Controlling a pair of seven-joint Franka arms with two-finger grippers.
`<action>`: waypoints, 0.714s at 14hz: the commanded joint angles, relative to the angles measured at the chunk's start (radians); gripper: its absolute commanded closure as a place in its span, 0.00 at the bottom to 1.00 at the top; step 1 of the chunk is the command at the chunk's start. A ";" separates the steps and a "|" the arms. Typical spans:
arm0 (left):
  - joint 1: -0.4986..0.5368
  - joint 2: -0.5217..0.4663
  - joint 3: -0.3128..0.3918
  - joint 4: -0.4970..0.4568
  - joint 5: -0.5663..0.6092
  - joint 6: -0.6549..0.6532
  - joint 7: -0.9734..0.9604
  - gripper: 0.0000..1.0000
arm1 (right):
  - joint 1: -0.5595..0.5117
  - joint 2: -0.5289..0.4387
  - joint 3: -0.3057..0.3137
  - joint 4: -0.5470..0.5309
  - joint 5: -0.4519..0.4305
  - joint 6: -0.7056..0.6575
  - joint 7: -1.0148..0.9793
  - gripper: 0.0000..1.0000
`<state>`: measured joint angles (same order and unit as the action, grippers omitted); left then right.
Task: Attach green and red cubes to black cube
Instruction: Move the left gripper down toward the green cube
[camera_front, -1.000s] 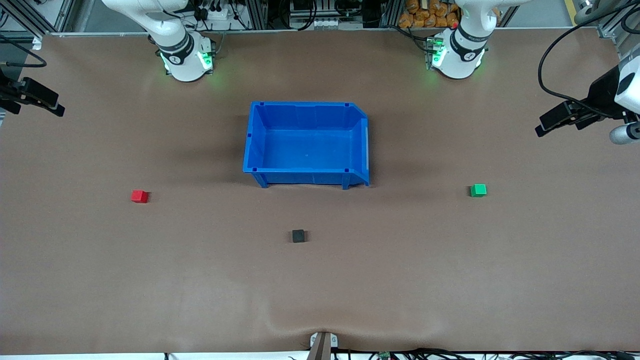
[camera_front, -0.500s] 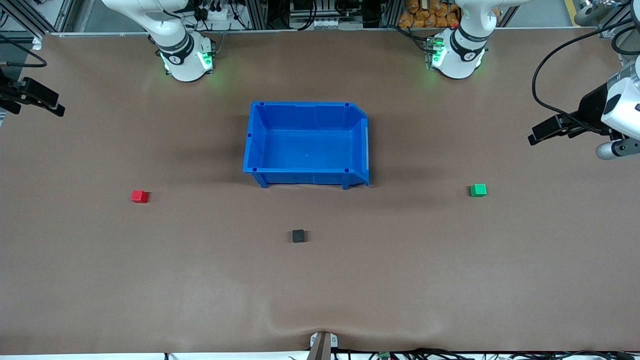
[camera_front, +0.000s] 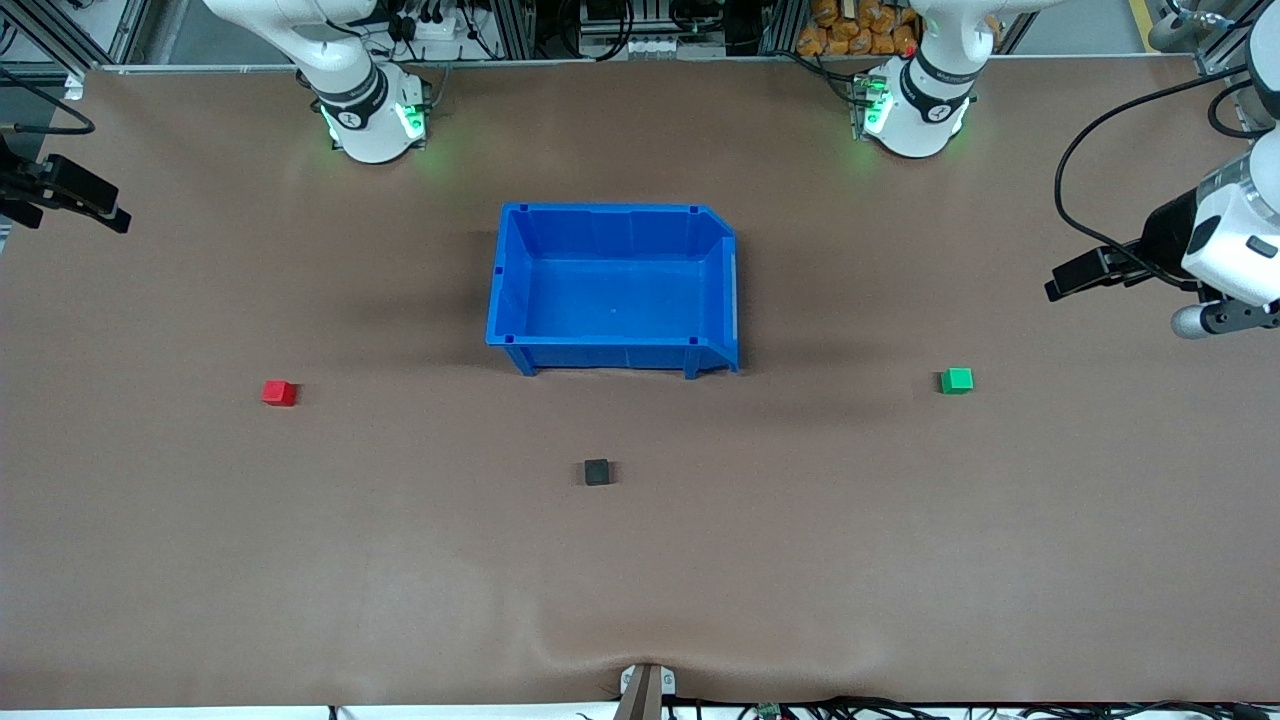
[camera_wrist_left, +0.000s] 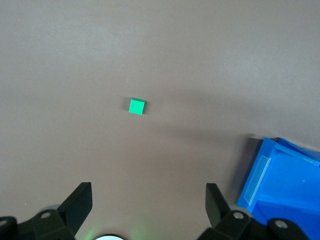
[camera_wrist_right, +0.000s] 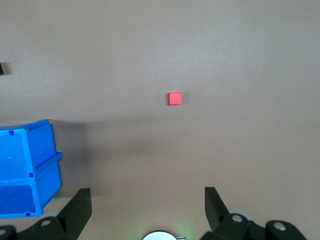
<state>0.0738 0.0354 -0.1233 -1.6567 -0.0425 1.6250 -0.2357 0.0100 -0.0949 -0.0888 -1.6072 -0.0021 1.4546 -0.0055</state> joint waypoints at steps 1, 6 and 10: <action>0.006 0.004 -0.003 0.003 -0.008 -0.023 -0.001 0.00 | 0.012 -0.005 -0.003 0.003 -0.007 -0.008 0.009 0.00; 0.006 0.029 -0.001 0.003 -0.002 -0.063 0.001 0.00 | 0.010 -0.005 -0.003 0.004 -0.007 -0.006 0.009 0.00; 0.007 0.067 -0.001 0.003 -0.003 -0.074 0.001 0.00 | 0.012 -0.005 -0.003 0.003 -0.007 -0.010 0.009 0.00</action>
<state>0.0752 0.0891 -0.1227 -1.6611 -0.0425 1.5664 -0.2357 0.0115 -0.0950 -0.0888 -1.6071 -0.0021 1.4546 -0.0055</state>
